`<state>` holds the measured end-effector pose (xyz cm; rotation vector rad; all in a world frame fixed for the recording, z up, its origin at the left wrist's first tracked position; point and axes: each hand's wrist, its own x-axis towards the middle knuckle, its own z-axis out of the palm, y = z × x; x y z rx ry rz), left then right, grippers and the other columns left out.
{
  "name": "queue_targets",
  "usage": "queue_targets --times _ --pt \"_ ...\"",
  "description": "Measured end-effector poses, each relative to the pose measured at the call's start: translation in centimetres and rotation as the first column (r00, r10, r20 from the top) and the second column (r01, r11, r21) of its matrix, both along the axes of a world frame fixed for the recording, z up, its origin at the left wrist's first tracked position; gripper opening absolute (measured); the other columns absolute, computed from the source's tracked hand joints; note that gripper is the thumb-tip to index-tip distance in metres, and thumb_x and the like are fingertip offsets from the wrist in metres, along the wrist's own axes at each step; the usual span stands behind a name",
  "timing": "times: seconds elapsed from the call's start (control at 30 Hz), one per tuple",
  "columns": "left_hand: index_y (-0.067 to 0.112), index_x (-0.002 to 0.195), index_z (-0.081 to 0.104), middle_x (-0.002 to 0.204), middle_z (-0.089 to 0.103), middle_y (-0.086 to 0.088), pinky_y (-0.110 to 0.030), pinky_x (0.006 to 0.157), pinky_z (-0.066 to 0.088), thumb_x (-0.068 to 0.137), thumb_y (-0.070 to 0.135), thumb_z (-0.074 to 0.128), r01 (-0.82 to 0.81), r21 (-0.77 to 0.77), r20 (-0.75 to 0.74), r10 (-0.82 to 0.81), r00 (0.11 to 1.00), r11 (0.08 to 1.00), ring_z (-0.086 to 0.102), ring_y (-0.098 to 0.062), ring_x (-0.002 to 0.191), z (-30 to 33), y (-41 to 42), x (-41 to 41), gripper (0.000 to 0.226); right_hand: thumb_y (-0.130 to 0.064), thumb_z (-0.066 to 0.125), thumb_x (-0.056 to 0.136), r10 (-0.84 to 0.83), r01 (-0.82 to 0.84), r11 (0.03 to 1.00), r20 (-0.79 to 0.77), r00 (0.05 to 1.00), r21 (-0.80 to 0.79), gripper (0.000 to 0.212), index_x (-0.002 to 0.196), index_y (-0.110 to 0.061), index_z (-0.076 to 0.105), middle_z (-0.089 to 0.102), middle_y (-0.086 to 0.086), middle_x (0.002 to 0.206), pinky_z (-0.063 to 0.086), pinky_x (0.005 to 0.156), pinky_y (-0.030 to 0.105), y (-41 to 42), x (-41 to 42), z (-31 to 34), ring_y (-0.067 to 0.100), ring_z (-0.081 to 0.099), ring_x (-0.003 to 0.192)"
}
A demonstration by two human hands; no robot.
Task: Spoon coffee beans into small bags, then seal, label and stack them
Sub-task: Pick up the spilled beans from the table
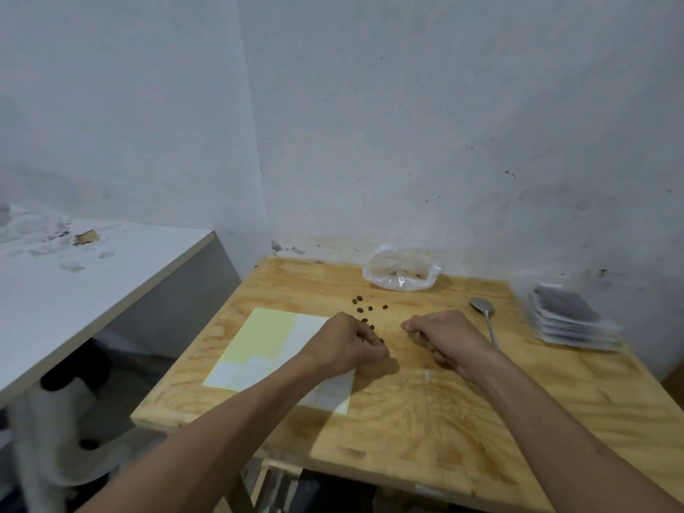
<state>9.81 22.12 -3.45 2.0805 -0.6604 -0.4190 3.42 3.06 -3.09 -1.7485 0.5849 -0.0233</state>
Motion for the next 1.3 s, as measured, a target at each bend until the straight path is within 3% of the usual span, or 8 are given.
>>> queue_targets --times 0.13,0.3,0.43,0.53,0.67,0.83,1.07,1.3 --pt "0.006 0.078 0.061 0.057 0.031 0.004 -0.026 0.048 0.022 0.088 0.016 0.065 -0.358 -0.336 -0.562 0.119 0.818 0.871 0.025 -0.013 0.049 0.9 0.9 2.2 0.015 -0.022 0.079 0.081 0.098 -0.071 0.971 0.111 0.989 -0.227 0.005 0.078 -0.021 0.083 0.078 -0.011 0.08 0.056 0.076 0.026 1.0 0.0 -0.4 0.006 0.071 0.084" --pt "0.008 0.082 0.051 0.065 0.04 -0.004 -0.026 0.048 0.024 0.082 0.018 0.041 -0.588 -0.445 -0.809 -0.022 0.587 0.675 0.03 -0.015 0.049 1.9 1.5 3.5 0.015 -0.043 0.086 0.07 0.169 -0.123 0.883 0.062 0.984 -0.454 0.017 0.084 -0.034 0.083 0.077 -0.016 0.085 0.055 0.081 0.027 2.2 0.7 -1.3 -0.001 0.067 0.09" --pt "0.007 0.073 0.056 0.058 0.042 -0.001 -0.025 0.042 0.022 0.089 0.031 0.053 -0.521 -0.319 -0.678 0.193 0.709 0.792 0.027 -0.015 0.044 2.0 1.1 4.0 0.029 -0.033 0.079 0.081 0.151 -0.095 0.896 0.096 0.984 -0.434 0.009 0.079 -0.025 0.083 0.077 -0.013 0.078 0.056 0.075 0.029 2.6 1.4 -1.2 0.001 0.069 0.082" --pt "0.002 0.066 0.067 0.042 0.034 0.007 -0.024 0.045 0.024 0.088 0.032 0.072 -0.413 -0.113 -0.3 0.365 0.881 0.904 0.022 -0.013 0.042 1.3 1.0 3.7 0.038 -0.025 0.065 0.083 -0.012 0.008 0.991 0.034 0.999 0.132 0.019 0.079 -0.006 0.067 0.061 0.001 0.063 0.04 0.047 0.024 2.2 2.2 -0.1 0.009 0.052 0.053" --pt "0.015 0.075 0.083 0.06 0.068 0.005 -0.02 0.051 0.037 0.076 0.038 0.086 -0.228 -0.012 0.059 0.228 0.972 0.974 0.05 0.001 0.049 -0.8 0.9 3.2 0.023 -0.011 0.041 0.086 -0.124 0.136 0.768 -0.062 0.99 0.626 0.015 0.081 -0.005 0.054 0.056 0.012 0.066 0.032 0.035 0.019 2.0 2.9 1.2 0.014 0.041 0.049" --pt "0.028 0.096 0.083 0.095 0.078 0.011 -0.019 0.06 0.038 0.074 0.045 0.086 -0.222 0.063 0.163 0.209 0.964 0.973 0.057 0.002 0.07 -1.4 0.4 2.8 0.028 -0.024 0.07 0.086 -0.064 0.063 0.998 0.052 0.997 0.027 0.017 0.083 -0.009 0.076 0.058 -0.005 0.062 0.038 0.048 0.024 2.4 3.1 0.4 0.012 0.049 0.054" --pt "0.023 0.098 0.083 0.086 0.077 0.007 -0.026 0.062 0.043 0.086 0.042 0.077 -0.201 0.118 0.245 0.167 0.955 0.973 0.064 -0.012 0.078 -1.8 0.1 3.5 0.023 -0.032 0.086 0.075 0.142 -0.08 0.911 0.126 0.982 -0.404 0.016 0.09 -0.03 0.083 0.075 -0.012 0.093 0.051 0.081 0.023 2.6 3.8 -1.6 0.003 0.066 0.095" --pt "0.005 0.082 0.06 0.055 0.037 0.003 -0.025 0.044 0.022 0.089 0.019 0.059 -0.512 -0.297 -0.528 0.309 0.791 0.806 0.025 -0.014 0.046 0.2 0.9 5.3 0.016 -0.032 0.073 0.081 0.096 -0.083 0.977 0.059 0.994 -0.198 0.023 0.069 -0.014 0.065 0.062 -0.01 0.067 0.045 0.059 0.027 2.7 4.6 -0.8 0.011 0.057 0.059"
